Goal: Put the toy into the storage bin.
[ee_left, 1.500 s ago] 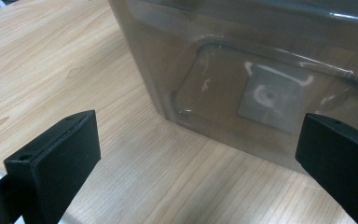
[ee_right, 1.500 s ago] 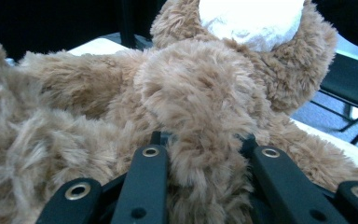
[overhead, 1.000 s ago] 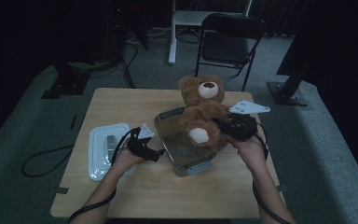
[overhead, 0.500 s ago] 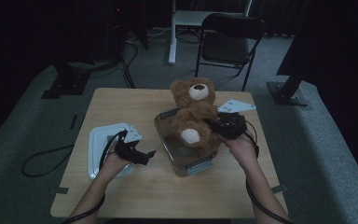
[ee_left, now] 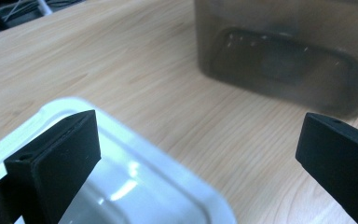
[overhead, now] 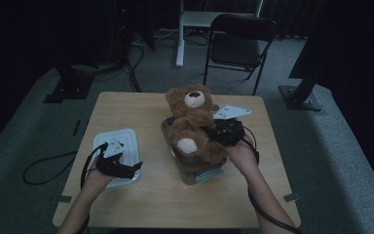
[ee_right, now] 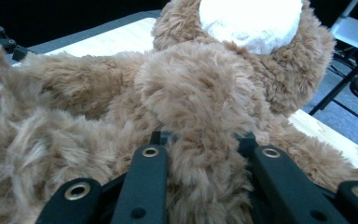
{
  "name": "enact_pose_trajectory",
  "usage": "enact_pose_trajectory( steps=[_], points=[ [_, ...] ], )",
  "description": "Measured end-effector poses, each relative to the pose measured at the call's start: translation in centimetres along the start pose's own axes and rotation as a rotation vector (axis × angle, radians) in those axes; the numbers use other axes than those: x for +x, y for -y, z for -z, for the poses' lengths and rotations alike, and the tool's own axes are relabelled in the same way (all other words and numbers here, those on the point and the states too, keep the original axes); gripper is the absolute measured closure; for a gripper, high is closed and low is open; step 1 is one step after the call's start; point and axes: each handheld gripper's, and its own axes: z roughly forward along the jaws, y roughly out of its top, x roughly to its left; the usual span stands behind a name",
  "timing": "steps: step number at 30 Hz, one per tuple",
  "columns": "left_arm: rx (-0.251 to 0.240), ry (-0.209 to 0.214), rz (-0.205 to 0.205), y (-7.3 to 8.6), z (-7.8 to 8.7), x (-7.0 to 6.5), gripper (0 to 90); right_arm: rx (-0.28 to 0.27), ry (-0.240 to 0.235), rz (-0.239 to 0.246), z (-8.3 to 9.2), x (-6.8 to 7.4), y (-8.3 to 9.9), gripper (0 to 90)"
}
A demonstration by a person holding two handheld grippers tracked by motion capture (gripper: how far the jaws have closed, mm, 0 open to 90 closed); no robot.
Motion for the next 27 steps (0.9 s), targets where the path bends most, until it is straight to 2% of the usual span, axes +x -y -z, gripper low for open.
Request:
enact_pose_trajectory(
  steps=[6, 7, 9, 13, 21, 27],
  points=[
    [-0.005, -0.03, 0.04, 1.5, 1.4, 1.0, 0.7, 0.009, -0.023, 0.003, -0.3, 0.9, -0.3, 74.5],
    [-0.006, -0.045, 0.052, 2.1, 2.0, 1.4, 0.7, 0.015, -0.028, 0.0, -0.6, 1.0, -0.1, 74.5],
    [-0.007, -0.054, 0.064, 2.7, 2.5, 1.7, 0.7, 0.051, -0.035, -0.004, -1.5, 1.4, 0.5, 74.3],
    [0.006, -0.072, 0.083, 3.8, 3.3, 2.2, 0.7, 0.083, -0.04, -0.006, -2.5, 1.7, 1.5, 74.2],
    [0.005, -0.098, 0.139, 5.8, 4.1, 2.9, 0.7, 0.133, -0.036, 0.044, -2.7, 2.6, 2.4, 74.1],
    [0.015, -0.118, 0.158, 7.1, 4.6, 3.2, 0.7, 0.17, -0.046, 0.038, -3.5, 2.8, 3.6, 73.7]
  ],
)
